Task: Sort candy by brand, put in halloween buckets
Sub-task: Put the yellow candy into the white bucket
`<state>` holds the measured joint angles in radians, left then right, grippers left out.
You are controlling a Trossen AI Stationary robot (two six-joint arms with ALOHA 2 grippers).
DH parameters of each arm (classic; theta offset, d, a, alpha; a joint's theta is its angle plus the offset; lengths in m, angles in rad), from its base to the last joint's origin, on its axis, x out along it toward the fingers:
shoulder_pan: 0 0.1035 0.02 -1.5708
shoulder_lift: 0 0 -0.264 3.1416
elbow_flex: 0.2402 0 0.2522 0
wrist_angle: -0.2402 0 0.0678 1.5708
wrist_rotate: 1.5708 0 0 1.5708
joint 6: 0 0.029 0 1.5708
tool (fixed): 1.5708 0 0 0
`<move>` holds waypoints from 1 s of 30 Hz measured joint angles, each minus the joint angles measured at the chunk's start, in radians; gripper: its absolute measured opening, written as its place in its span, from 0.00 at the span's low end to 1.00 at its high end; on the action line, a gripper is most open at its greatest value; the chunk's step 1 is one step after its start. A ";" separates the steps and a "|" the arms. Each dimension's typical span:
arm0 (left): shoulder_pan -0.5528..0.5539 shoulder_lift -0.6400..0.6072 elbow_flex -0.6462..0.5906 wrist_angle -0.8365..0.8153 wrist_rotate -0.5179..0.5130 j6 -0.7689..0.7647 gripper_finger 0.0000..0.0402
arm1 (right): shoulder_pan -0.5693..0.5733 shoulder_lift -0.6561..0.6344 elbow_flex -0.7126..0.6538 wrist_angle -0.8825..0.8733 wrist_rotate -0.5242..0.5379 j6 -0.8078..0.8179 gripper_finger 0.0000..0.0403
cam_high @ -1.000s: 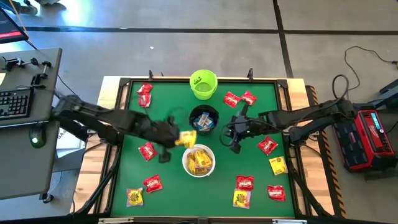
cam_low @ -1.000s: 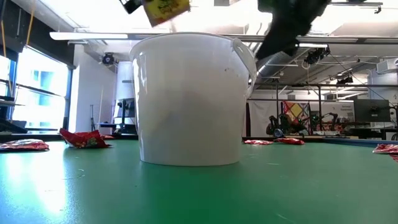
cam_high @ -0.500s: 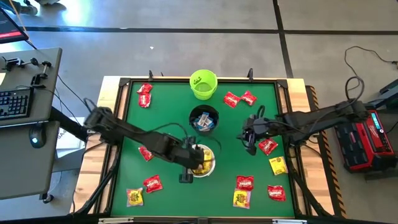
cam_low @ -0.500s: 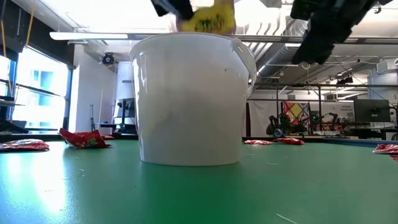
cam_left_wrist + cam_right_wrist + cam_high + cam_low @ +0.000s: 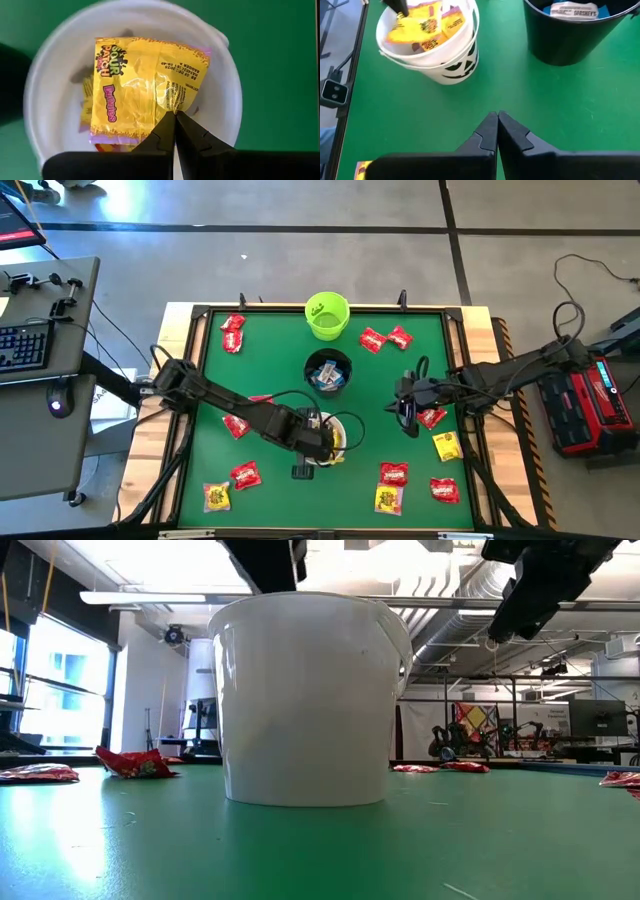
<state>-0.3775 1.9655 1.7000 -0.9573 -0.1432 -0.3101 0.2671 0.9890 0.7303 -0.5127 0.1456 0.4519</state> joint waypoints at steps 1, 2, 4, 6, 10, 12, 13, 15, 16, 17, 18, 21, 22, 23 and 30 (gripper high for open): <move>0.000 0.004 0.000 -0.001 0.013 -0.010 0.00 | 0.005 0.000 0.000 -0.003 0.002 0.003 0.00; 0.000 0.008 0.000 -0.008 0.021 -0.018 0.00 | 0.009 0.000 0.000 -0.007 0.003 0.004 0.00; 0.000 0.019 -0.001 -0.022 0.055 -0.021 0.00 | 0.015 0.000 0.000 -0.012 0.003 0.004 0.00; 0.000 0.020 -0.001 -0.014 0.094 -0.006 0.02 | 0.018 0.000 0.000 -0.019 0.003 0.004 0.00; 0.000 0.012 -0.001 -0.023 0.117 -0.031 0.10 | 0.020 -0.003 0.000 -0.034 0.005 0.018 0.00; 0.005 0.001 -0.001 -0.032 0.118 -0.059 0.15 | 0.022 -0.004 0.000 -0.040 0.001 0.030 0.00; 0.006 -0.007 -0.001 -0.031 0.118 -0.072 0.17 | 0.022 -0.004 0.000 -0.047 -0.003 0.041 0.00; 0.011 -0.023 -0.001 -0.034 0.119 -0.087 0.22 | 0.024 -0.006 0.000 -0.063 -0.007 0.046 0.00; 0.014 -0.031 -0.001 -0.033 0.119 -0.089 0.24 | 0.024 -0.008 0.000 -0.069 -0.007 0.045 0.00; 0.018 -0.039 -0.001 -0.034 0.119 -0.089 0.26 | 0.024 -0.009 0.000 -0.083 -0.007 0.044 0.00; 0.019 -0.048 -0.001 -0.034 0.119 -0.089 0.28 | 0.024 -0.010 0.000 -0.094 -0.006 0.045 0.00; 0.033 -0.078 -0.001 -0.035 0.118 -0.090 0.32 | 0.024 -0.011 0.000 -0.123 -0.016 0.049 0.00; 0.038 -0.089 -0.001 -0.037 0.116 -0.090 0.33 | 0.024 -0.011 0.000 -0.133 -0.024 0.058 0.00; 0.043 -0.100 -0.001 -0.041 0.111 -0.090 0.34 | 0.024 -0.011 0.000 -0.146 -0.034 0.070 0.00; 0.104 -0.151 0.000 -0.042 0.086 -0.083 0.34 | 0.061 -0.011 0.000 -0.267 -0.133 0.154 0.07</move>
<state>-0.2739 1.8141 1.6997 -0.9993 -0.0577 -0.3934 0.3277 0.9779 0.7303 -0.7801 0.0130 0.6057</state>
